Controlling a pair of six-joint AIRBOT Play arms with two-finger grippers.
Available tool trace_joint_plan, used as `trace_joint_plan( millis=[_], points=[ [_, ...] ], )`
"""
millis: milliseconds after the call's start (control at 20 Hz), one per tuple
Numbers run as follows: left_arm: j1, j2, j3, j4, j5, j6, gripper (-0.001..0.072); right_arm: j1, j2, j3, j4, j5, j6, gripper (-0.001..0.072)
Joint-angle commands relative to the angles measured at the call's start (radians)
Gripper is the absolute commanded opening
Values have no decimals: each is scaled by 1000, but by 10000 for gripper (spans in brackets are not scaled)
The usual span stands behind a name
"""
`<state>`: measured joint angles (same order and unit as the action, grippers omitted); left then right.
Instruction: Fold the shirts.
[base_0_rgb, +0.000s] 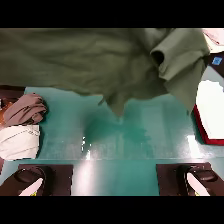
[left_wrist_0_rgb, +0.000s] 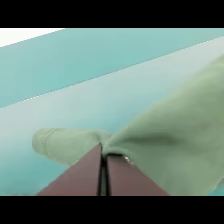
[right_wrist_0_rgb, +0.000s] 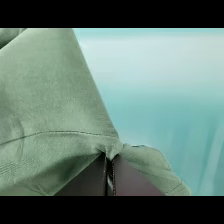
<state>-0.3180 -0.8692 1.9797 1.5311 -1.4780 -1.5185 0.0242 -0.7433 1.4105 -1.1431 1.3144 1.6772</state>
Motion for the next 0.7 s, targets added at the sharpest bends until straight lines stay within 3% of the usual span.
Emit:
trace_joint_plan(
  millis=[0,100,250,450,550,650],
  points=[
    [1,-10,-63,-46,-74,7,25,-3,-76,-2,0,223,35,21],
    [1,-10,-239,-47,-76,8,25,15,-180,-3,-4,283,27,21],
    [1,-10,-572,-47,-12,8,26,51,-354,-3,-2,244,-40,23],
    [1,-10,-951,-46,258,6,26,63,-585,-3,0,46,-76,25],
    [1,-10,-1028,-46,309,5,26,48,-655,3,10,-42,-106,51],
    [1,-10,-1031,-46,307,-1,26,18,-702,44,55,-40,-109,428]
  ],
)
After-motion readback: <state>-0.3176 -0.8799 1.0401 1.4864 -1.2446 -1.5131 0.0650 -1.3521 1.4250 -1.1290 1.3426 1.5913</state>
